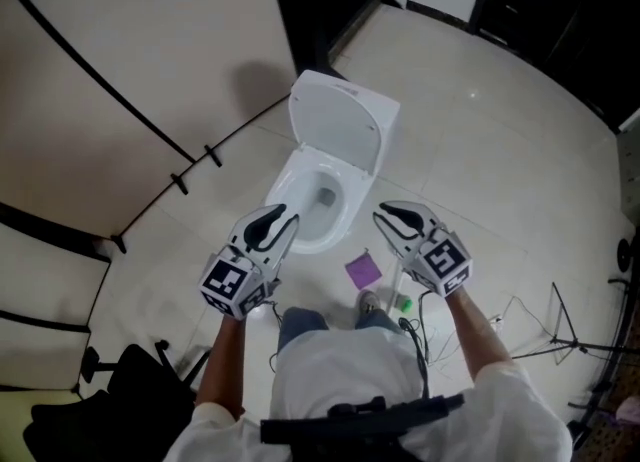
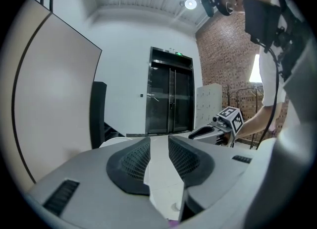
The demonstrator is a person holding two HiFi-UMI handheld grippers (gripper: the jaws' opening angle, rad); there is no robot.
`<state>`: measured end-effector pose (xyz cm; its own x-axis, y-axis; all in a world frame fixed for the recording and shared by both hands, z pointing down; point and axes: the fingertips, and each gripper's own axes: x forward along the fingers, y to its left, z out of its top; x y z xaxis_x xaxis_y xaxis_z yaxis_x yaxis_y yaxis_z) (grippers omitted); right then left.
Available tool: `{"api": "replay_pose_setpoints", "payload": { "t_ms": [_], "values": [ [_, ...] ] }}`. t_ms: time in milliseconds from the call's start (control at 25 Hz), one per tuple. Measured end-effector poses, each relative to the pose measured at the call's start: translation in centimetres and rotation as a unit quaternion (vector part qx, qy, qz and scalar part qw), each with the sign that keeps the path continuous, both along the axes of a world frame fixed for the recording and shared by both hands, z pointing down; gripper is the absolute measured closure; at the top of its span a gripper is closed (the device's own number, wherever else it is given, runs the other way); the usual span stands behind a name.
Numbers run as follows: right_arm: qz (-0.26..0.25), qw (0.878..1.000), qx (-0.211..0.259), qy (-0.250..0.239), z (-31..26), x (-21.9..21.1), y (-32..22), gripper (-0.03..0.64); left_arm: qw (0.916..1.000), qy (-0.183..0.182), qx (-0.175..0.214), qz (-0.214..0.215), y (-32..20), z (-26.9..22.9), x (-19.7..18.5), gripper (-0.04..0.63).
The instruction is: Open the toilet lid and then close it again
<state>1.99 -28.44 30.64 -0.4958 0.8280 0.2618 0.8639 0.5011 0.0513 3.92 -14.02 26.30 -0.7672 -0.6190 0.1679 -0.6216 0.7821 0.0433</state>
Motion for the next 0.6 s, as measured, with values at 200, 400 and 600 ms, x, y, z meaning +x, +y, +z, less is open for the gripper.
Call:
{"api": "replay_pose_setpoints", "payload": {
  "t_ms": [200,400,600],
  "values": [
    [0.054,0.999,0.0,0.007,-0.1,-2.3,0.3,0.549,0.998,0.007,-0.036,0.051,3.0,0.3,-5.4,0.487],
    [0.131,0.99,-0.042,0.022,-0.7,-3.9,4.8,0.549,0.9858,0.015,-0.078,0.148,8.8,2.7,-13.2,0.484],
    [0.236,0.968,-0.081,0.04,-0.7,-4.9,10.7,0.522,0.9573,-0.003,-0.147,0.249,13.8,4.2,-23.4,0.479]
  ]
}}
